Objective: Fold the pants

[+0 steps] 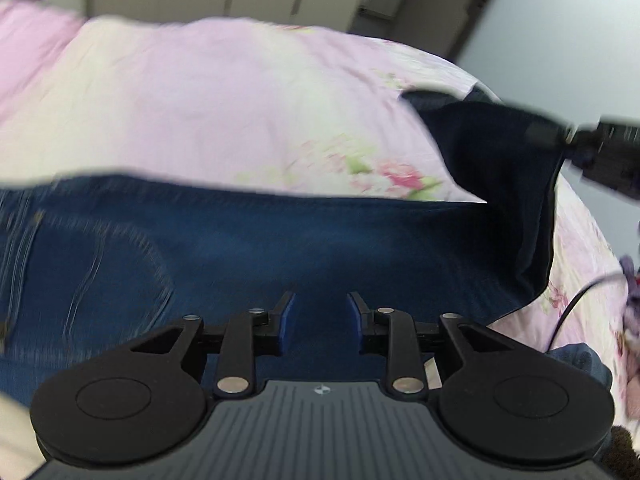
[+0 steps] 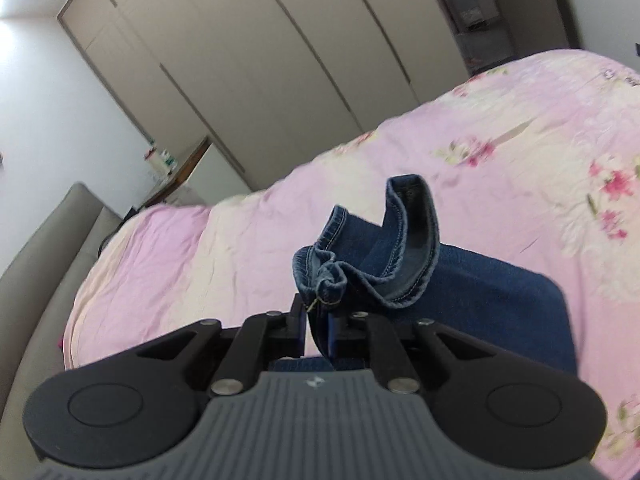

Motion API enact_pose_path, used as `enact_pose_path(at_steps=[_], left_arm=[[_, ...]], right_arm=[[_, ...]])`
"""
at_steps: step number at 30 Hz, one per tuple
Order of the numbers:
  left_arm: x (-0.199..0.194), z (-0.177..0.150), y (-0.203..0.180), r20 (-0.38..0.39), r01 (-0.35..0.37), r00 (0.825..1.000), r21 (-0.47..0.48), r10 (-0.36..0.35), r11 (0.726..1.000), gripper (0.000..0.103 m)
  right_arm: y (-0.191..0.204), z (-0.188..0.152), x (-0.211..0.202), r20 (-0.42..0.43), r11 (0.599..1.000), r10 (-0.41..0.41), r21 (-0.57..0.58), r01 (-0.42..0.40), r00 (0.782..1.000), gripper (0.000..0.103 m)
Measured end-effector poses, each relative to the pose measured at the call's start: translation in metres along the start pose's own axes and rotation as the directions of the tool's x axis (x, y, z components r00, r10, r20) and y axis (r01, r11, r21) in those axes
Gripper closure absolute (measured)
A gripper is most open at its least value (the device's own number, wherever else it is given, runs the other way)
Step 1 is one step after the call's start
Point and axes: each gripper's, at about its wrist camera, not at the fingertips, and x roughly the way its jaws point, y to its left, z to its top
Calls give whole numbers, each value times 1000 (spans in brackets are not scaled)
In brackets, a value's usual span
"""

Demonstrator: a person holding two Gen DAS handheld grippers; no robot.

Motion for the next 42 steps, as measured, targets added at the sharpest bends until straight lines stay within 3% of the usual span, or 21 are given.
enact_pose_path(at_steps=[3, 6, 10, 12, 13, 15, 17, 19, 22, 24, 26, 29, 34, 38, 42], left_arm=[[-5, -23, 29, -12, 27, 1000, -124, -29, 992, 69], [-4, -39, 47, -13, 54, 998, -219, -59, 974, 68], [11, -44, 54, 2, 98, 995, -285, -101, 953, 61], [19, -42, 53, 12, 125, 992, -307, -128, 943, 60], [23, -41, 52, 15, 137, 990, -313, -139, 940, 59], [30, -40, 50, 25, 157, 987, -315, -158, 936, 59], [33, -41, 50, 54, 168, 986, -318, -159, 933, 58], [36, -41, 53, 77, 180, 984, -330, -164, 927, 57], [42, -41, 55, 110, 235, 971, -346, -210, 908, 56], [46, -38, 52, 126, 263, 964, -337, -233, 904, 50], [52, -36, 48, 122, 286, 958, -312, -261, 906, 44], [59, -35, 41, 114, 326, 945, -263, -306, 908, 33], [63, -35, 42, 138, 308, 950, -243, -282, 920, 30], [67, -35, 54, 148, 316, 947, -302, -283, 899, 28], [75, -32, 50, 119, 275, 961, -296, -250, 915, 27]], right_arm=[[33, -60, 49, -111, 995, -10, -99, -1, 994, 98], [53, -127, 79, -221, 973, -53, -232, 0, 974, 98], [66, -198, 97, -246, 870, -191, -491, 47, 950, 96], [65, -217, 98, -239, 834, -204, -551, 40, 949, 80], [65, -221, 101, -253, 831, -185, -556, 14, 950, 77], [65, -228, 99, -304, 846, -120, -530, -63, 945, 72], [69, -231, 92, -287, 835, -117, -546, -62, 951, 73], [66, -221, 84, -250, 856, -92, -514, -52, 964, 75], [56, -204, 66, -138, 887, -101, -461, 27, 985, 86], [44, -190, 60, -64, 914, -99, -401, 65, 993, 91], [35, -179, 66, -37, 919, -152, -373, 128, 988, 93], [22, -178, 93, -68, 898, -246, -390, 201, 967, 98], [21, -186, 131, -151, 927, -106, -373, 43, 983, 103], [23, -181, 167, -178, 927, -63, -375, -8, 982, 103], [17, -174, 189, -221, 932, -44, -360, -39, 974, 103]])
